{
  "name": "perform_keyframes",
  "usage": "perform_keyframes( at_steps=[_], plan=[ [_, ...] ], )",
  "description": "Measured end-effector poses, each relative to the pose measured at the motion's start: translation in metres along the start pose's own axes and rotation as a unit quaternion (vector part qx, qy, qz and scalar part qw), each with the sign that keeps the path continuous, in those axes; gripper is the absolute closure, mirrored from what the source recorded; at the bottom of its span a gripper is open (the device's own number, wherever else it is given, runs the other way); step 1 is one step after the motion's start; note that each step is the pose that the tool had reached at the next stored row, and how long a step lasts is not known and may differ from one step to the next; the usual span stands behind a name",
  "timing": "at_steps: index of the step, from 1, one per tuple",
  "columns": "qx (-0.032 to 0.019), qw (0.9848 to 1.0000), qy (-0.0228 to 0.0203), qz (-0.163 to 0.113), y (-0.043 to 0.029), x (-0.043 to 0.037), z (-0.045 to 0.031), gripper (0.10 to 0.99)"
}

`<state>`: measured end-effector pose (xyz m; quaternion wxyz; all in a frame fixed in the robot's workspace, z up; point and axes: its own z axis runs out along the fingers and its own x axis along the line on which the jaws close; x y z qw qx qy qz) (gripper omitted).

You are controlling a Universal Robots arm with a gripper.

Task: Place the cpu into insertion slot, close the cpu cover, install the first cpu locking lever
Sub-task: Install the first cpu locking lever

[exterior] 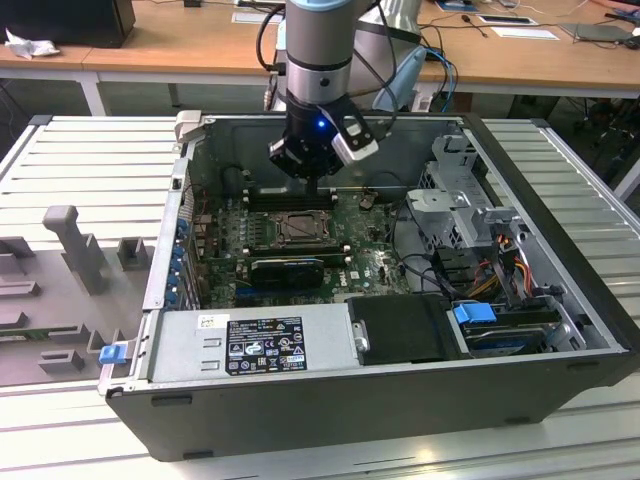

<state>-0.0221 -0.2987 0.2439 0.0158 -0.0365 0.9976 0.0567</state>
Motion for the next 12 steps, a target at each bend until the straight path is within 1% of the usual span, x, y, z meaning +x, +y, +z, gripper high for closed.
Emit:
perform_keyframes(
  at_steps=[5,9,12],
  plan=[
    [0.0,1.0,0.0,0.0,-0.0041,0.0003,-0.0006,0.98],
    [-0.0001,1.0,0.0,0.0,-0.0093,0.0007,-0.0012,0.98],
    [-0.0001,1.0,0.0,0.0,-0.0199,0.0014,-0.0024,0.98]
  ],
)
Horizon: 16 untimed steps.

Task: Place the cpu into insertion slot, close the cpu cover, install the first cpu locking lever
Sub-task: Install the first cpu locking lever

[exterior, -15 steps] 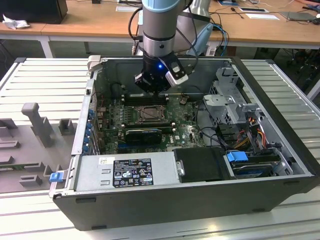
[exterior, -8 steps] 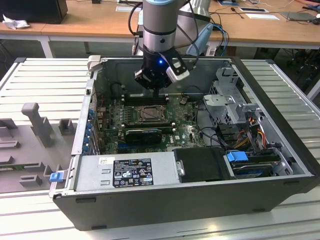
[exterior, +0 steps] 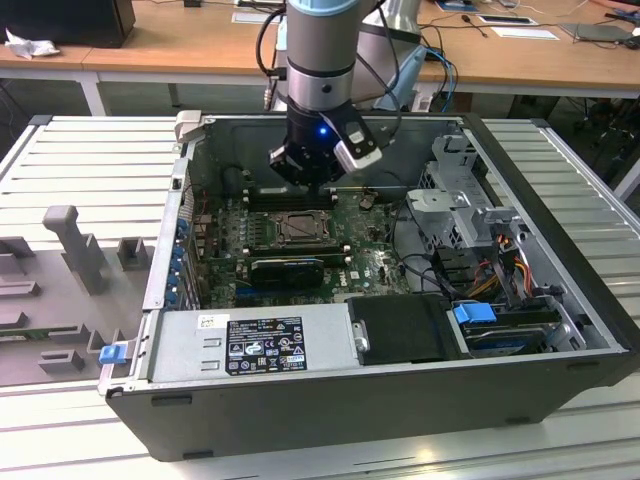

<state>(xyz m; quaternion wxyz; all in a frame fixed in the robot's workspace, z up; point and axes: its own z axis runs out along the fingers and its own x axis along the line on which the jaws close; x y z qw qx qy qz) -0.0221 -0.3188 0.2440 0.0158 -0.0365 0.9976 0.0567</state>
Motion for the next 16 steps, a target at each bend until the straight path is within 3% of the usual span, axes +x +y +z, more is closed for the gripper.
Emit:
perform_keyframes(
  at_steps=[4,16],
  plan=[
    [0.0,1.0,0.0,0.0,-0.0093,0.0007,-0.0011,0.98],
    [-0.0001,1.0,0.0019,0.0,-0.0154,0.0012,0.002,0.98]
  ],
)
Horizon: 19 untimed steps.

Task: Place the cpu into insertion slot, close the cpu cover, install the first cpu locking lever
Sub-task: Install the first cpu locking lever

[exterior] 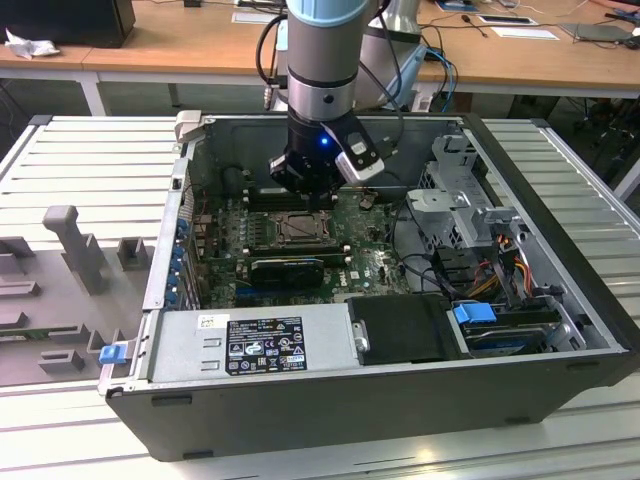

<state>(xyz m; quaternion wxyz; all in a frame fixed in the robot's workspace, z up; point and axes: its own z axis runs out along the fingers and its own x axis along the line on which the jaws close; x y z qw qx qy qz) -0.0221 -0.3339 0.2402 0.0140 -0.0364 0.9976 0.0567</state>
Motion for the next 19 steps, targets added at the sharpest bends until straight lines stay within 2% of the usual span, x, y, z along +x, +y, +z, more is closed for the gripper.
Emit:
perform_keyframes(
  at_steps=[7,8,9,10,15,19],
  plan=[
    [-0.0002,1.0,0.0017,0.0,-0.0099,0.0007,0.0006,0.98],
    [-0.0005,1.0,0.0048,0.001,-0.0105,0.0008,0.0009,0.98],
    [-0.0016,0.9999,0.0107,0.001,-0.0111,0.0008,0.0011,0.98],
    [-0.0017,0.9999,0.0124,0.001,-0.0117,0.0009,0.0017,0.98],
    [-0.002,0.9999,0.0147,0.002,-0.0182,0.0015,0.0038,0.98],
    [-0.0021,0.9999,0.0147,0.002,-0.0284,0.0026,0.003,0.98]
  ],
)
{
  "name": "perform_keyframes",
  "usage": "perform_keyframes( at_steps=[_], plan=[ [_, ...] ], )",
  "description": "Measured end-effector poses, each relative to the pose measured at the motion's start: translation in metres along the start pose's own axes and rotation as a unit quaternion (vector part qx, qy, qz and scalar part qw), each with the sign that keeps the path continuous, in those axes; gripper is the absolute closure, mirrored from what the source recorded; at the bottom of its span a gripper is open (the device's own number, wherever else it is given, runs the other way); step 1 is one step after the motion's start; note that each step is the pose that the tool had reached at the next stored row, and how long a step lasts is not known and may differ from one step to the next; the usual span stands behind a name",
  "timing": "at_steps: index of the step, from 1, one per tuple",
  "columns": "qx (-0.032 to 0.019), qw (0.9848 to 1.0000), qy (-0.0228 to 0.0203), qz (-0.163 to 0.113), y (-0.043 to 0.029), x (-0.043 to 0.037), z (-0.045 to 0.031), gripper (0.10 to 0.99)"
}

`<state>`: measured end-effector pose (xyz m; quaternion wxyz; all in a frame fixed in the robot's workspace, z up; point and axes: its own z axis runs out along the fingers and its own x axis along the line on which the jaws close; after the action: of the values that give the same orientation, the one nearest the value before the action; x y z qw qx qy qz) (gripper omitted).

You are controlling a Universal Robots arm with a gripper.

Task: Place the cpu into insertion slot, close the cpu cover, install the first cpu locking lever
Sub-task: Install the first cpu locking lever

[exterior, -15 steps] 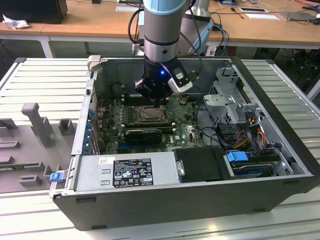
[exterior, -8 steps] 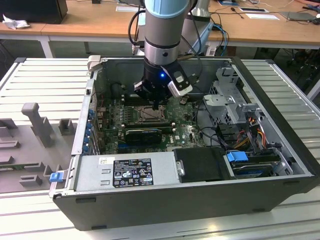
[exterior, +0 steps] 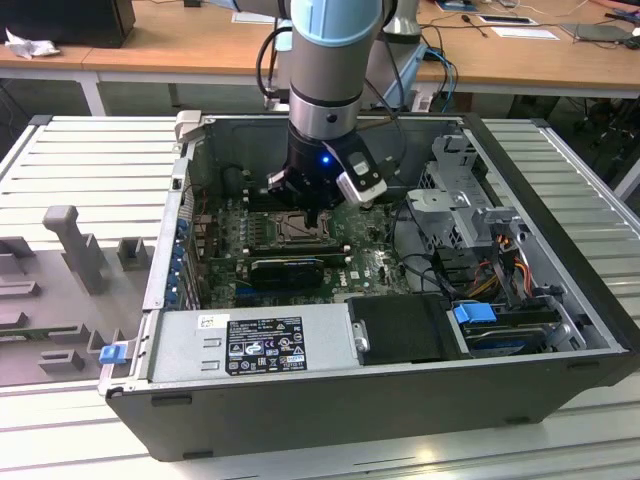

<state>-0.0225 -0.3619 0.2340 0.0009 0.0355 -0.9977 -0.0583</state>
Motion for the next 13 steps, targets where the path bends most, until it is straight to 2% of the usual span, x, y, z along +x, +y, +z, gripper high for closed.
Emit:
perform_keyframes(
  at_steps=[3,8,13],
  plan=[
    [0.0,1.0,0.0,0.0,-0.005,0.0005,-0.0006,0.98],
    [0.0,1.0,0.0,0.0,-0.0065,0.0011,-0.0031,0.98],
    [-0.0012,1.0,-0.0001,0.0,-0.0126,0.0046,-0.0039,0.98]
  ],
)
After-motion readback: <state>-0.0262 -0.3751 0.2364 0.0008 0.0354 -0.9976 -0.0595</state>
